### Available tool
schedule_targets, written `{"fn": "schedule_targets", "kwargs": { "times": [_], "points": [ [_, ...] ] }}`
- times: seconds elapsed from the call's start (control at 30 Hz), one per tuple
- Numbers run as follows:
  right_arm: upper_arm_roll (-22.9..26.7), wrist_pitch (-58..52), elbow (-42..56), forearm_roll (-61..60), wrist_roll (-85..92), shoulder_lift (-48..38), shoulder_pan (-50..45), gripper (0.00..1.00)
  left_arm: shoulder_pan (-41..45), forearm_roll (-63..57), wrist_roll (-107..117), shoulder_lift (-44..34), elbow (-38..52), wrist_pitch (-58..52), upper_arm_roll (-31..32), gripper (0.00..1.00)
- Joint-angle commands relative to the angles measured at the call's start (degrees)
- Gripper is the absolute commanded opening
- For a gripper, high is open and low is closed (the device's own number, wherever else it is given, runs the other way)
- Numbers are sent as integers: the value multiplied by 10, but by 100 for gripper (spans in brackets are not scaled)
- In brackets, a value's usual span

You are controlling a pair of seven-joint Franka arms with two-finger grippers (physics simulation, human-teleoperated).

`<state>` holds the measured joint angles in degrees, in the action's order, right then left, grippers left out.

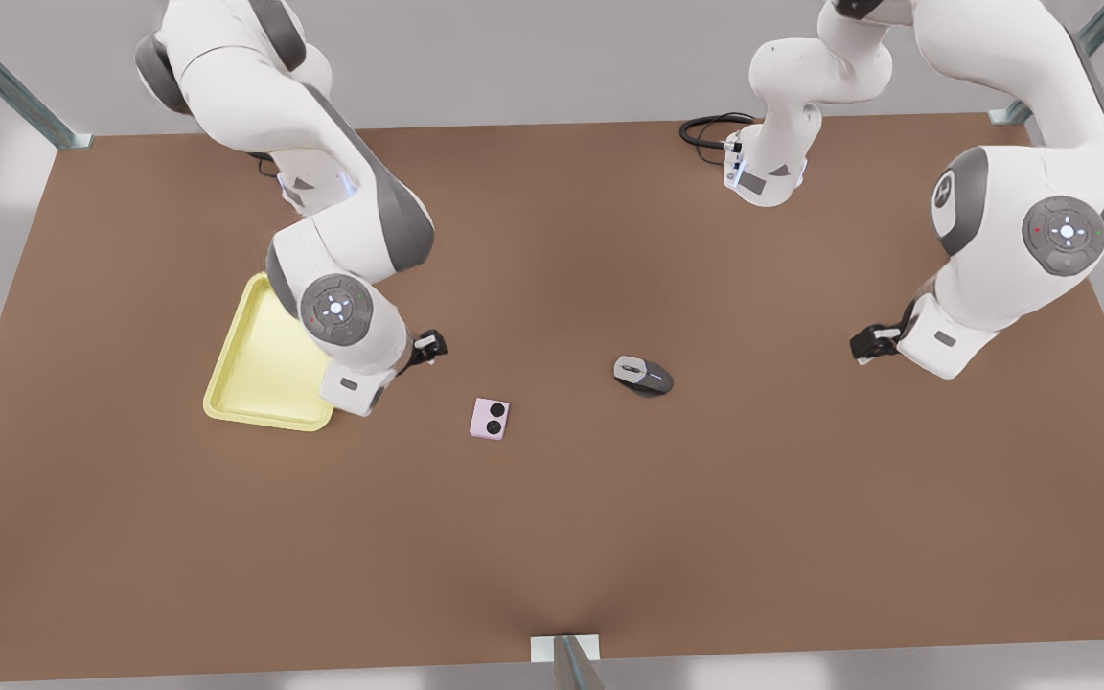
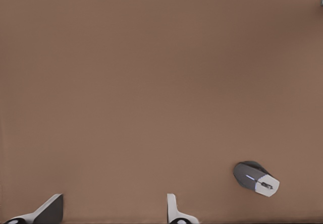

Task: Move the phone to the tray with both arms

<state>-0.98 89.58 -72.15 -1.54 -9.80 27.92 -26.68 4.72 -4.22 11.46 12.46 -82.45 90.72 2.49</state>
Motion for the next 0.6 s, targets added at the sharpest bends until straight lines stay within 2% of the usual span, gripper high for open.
{"fn": "schedule_targets", "kwargs": {
  "times": [0.0,0.17,0.23,0.33,0.37,0.47,0.57],
  "points": [
    [69,78,1,-69,-225,20,-59,100,-1,-4,-140,6,2,-27,0,100],
    [68,180,-24,-50,-456,64,-126,100,-1,-5,-171,6,1,-60,-1,100],
    [67,220,-24,-49,-529,86,-126,100,-1,-5,-174,6,1,-68,-1,100],
    [61,269,-63,-39,-495,105,-126,100,-2,-5,-174,15,1,-67,-9,100],
    [56,317,-95,-41,-507,101,-129,100,-2,-5,-174,20,1,-67,-10,100],
    [50,332,-101,-44,-522,115,-127,100,-2,-5,-174,21,1,-68,-15,100],
    [35,407,-137,-44,-566,124,-121,100,-3,-5,-174,25,1,-66,-15,100]
  ]
}}
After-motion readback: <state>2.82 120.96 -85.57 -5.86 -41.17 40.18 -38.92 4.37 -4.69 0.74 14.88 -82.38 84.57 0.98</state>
